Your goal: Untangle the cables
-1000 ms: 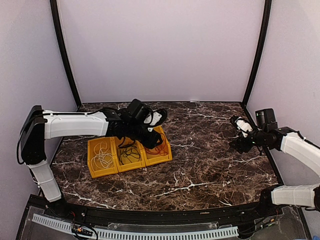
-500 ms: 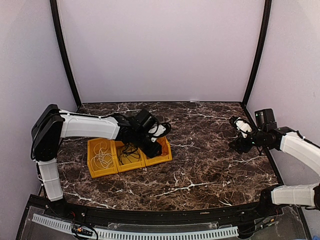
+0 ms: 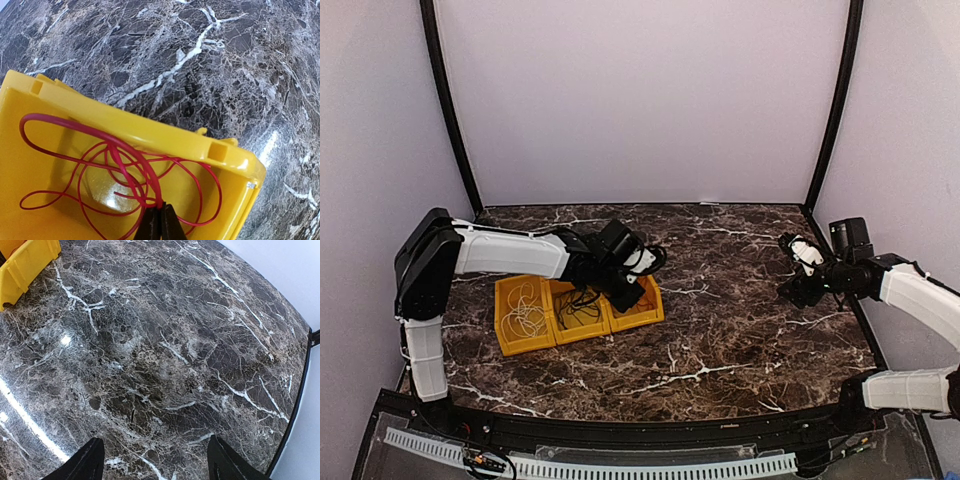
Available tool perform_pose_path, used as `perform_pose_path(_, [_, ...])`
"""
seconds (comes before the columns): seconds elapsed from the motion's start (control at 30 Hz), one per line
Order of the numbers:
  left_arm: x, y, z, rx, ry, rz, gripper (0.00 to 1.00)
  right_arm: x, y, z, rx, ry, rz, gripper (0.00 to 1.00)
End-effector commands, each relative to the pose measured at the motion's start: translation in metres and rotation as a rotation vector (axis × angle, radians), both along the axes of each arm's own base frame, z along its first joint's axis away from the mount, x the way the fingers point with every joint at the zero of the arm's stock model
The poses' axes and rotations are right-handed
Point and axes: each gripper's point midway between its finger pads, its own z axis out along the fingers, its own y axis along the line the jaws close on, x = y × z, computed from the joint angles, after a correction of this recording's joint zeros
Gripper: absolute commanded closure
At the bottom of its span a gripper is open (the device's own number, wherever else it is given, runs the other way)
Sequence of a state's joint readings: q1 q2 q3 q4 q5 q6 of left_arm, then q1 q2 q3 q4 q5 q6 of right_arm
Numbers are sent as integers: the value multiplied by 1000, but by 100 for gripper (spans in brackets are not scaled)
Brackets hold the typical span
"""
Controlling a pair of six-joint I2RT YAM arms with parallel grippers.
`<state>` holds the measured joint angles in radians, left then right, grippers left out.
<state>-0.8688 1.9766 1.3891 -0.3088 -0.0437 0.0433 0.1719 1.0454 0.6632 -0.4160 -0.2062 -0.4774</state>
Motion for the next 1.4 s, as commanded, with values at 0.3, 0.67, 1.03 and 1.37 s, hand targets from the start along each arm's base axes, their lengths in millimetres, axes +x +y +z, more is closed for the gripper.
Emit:
perform_pose_path(0.3, [16, 8, 21, 50, -47, 80, 71, 1, 0, 2, 2, -15, 5, 27])
perform_pose_path(0.67, [10, 48, 165, -139, -286, 205, 49, 15, 17, 67, 74, -127, 74, 7])
perform_pose_path(1.03, [-16, 117, 238, -266, -385, 416, 41, 56, 38, 194, 316, -291, 18, 1])
perform_pose_path(1.37, [-57, 214, 326, -565, -610, 670, 25, 57, 28, 257, 445, -444, -88, 2])
